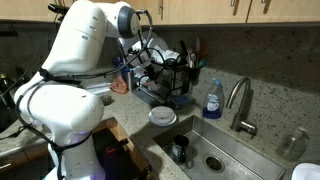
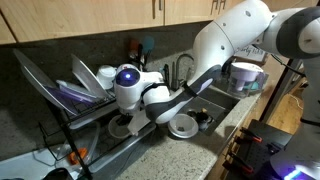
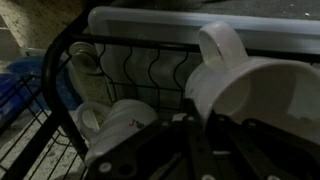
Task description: Put the white cup upright on the bottom rack, then remove the lid from the bottom rack
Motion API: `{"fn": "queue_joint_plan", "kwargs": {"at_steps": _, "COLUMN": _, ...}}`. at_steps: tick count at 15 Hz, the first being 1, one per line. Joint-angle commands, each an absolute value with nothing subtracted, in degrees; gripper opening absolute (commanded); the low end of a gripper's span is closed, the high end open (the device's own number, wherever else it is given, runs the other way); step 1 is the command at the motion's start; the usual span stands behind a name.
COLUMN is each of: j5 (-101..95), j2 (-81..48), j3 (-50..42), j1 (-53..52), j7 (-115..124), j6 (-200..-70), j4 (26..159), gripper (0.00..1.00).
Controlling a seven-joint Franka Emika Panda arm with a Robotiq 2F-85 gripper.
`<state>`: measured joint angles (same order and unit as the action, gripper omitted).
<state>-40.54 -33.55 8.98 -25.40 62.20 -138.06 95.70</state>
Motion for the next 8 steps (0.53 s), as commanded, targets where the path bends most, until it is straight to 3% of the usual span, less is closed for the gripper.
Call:
{"fn": "queue_joint_plan", "kwargs": {"at_steps": 1, "j5": -36.88, "j2": -37.97, "j3": 6.57, "j1": -24.34, "j7": 60.73, "j6": -140.57, "j4": 94.39, "gripper": 0.03}}
{"fn": "queue_joint_plan", "kwargs": {"at_steps": 8, "j5": -33.88, "j2": -35.70, "j3": 5.59, "j1": -25.43, "j7": 65.11, "j6": -140.48, "j4": 97.42, "gripper": 0.03}}
